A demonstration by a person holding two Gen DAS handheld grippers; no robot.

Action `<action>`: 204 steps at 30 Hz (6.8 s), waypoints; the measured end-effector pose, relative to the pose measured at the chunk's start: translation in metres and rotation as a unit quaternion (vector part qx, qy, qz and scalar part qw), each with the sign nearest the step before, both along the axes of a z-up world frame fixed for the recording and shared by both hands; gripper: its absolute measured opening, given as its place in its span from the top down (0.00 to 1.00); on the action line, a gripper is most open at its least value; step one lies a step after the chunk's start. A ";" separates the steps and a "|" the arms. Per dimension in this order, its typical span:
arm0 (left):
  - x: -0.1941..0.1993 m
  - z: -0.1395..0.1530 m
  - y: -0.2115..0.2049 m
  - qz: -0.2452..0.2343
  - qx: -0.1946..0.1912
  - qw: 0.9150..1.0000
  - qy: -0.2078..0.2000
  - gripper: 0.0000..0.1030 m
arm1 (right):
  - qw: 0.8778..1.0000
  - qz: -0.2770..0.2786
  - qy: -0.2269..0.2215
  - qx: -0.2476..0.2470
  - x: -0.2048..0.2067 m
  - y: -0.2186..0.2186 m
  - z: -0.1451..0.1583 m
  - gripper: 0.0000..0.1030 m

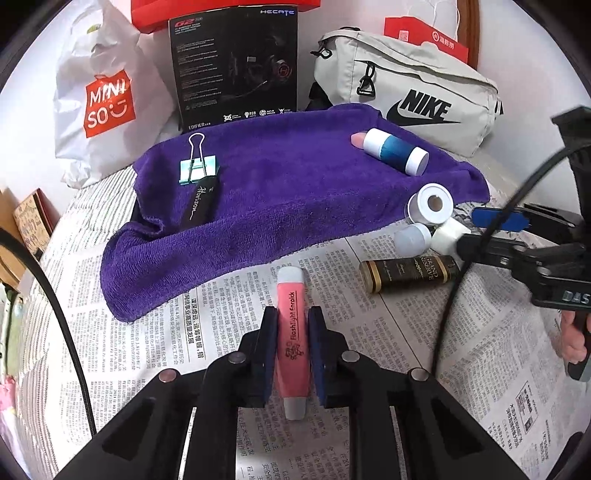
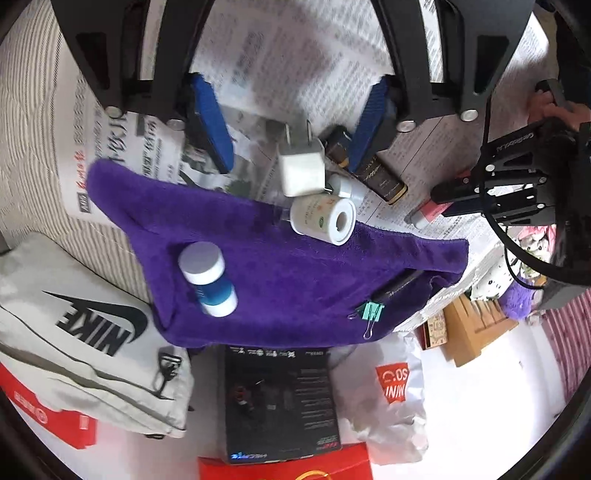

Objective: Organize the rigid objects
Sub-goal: 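Close the right tool on the white charger plug, then lift the charger plug with the right tool while the left holds the highlighter, then carry the highlighter onto the towel with the left tool while the right carries the plug there, then open the left tool beside the black tube while the right releases the plug on the towel, then grasp the white tape roll with the right tool while the left moves toward the Grand Reserve bottle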

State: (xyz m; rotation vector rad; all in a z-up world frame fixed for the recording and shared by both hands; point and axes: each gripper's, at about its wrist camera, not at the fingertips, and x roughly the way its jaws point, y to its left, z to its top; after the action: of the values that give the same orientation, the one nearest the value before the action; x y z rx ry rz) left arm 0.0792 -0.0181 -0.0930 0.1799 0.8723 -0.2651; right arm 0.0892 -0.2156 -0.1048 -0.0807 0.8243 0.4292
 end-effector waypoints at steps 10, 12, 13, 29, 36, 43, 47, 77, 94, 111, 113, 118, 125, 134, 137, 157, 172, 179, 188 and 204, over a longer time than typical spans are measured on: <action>-0.001 0.000 -0.003 0.000 0.010 1.000 -0.003 0.84 | 0.999 0.018 0.027 0.026 0.015 0.001 -0.013 0.69; -0.001 0.000 -0.003 0.000 0.011 1.000 -0.004 0.84 | 0.999 0.017 0.033 0.028 0.017 0.001 -0.014 0.69; -0.001 0.000 -0.003 0.000 0.009 1.000 -0.003 0.84 | 0.999 0.017 0.030 0.020 0.016 0.003 -0.014 0.69; -0.001 0.000 -0.003 0.001 0.009 1.000 -0.004 0.83 | 0.998 0.015 0.003 -0.056 -0.001 0.007 -0.015 0.73; -0.001 0.000 -0.003 0.001 0.011 1.000 -0.004 0.83 | 0.999 0.015 0.004 -0.052 0.000 0.007 -0.015 0.73; -0.001 0.000 -0.003 0.001 0.011 1.000 -0.004 0.83 | 0.998 0.016 0.001 -0.061 0.001 0.008 -0.015 0.73; -0.001 0.000 -0.004 0.002 0.010 1.000 -0.004 0.83 | 0.998 0.016 0.003 -0.056 0.001 0.008 -0.015 0.73; 0.000 0.001 0.001 0.006 0.004 1.000 0.000 0.84 | 0.999 -0.006 0.012 -0.040 -0.009 -0.008 -0.011 0.73; -0.004 0.033 0.020 0.012 -0.023 1.000 -0.009 0.84 | 1.000 -0.004 0.005 -0.024 -0.010 -0.024 0.013 0.73; 0.026 0.054 0.025 0.020 -0.029 0.999 -0.023 0.84 | 1.000 0.011 -0.011 -0.020 0.014 -0.012 0.030 0.73; 0.033 0.055 0.028 0.025 -0.030 0.999 -0.023 0.84 | 1.000 0.010 -0.014 -0.017 0.020 -0.010 0.032 0.74; 0.049 0.052 0.033 0.031 -0.034 0.999 -0.017 0.84 | 1.000 0.005 -0.014 -0.009 0.037 -0.006 0.035 0.73; 0.078 0.045 0.032 0.035 -0.037 0.999 -0.006 0.84 | 1.000 -0.002 -0.006 -0.009 0.072 0.000 0.035 0.73; 0.112 0.032 0.028 0.033 -0.038 0.999 0.013 0.84 | 1.000 0.006 0.025 -0.018 0.106 0.018 0.016 0.73; 0.119 0.024 0.028 0.033 -0.038 0.998 0.024 0.84 | 0.999 0.007 0.035 -0.023 0.111 0.022 0.008 0.74; 0.127 0.008 0.019 0.030 -0.017 0.998 0.048 0.84 | 0.999 0.021 0.046 -0.020 0.118 0.021 -0.005 0.73; 0.112 0.017 0.026 0.040 -0.051 0.996 0.056 0.81 | 0.999 0.009 0.032 -0.033 0.097 0.012 0.014 0.59; 0.098 0.029 0.027 0.035 -0.041 0.997 0.050 0.81 | 0.999 0.007 0.025 -0.027 0.082 0.006 0.024 0.59; 0.071 0.042 0.028 0.034 -0.030 0.998 0.036 0.81 | 0.999 0.005 0.020 -0.025 0.051 -0.002 0.028 0.59; 0.019 0.023 0.021 0.043 -0.038 0.998 0.040 0.81 | 0.999 0.003 0.048 -0.008 0.012 -0.007 0.010 0.59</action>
State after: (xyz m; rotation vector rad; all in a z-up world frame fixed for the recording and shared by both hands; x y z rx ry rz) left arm 0.0986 0.0027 -0.0697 0.0609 0.9457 -0.2268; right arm 0.1007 -0.2228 -0.0948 -0.0777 0.9212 0.4351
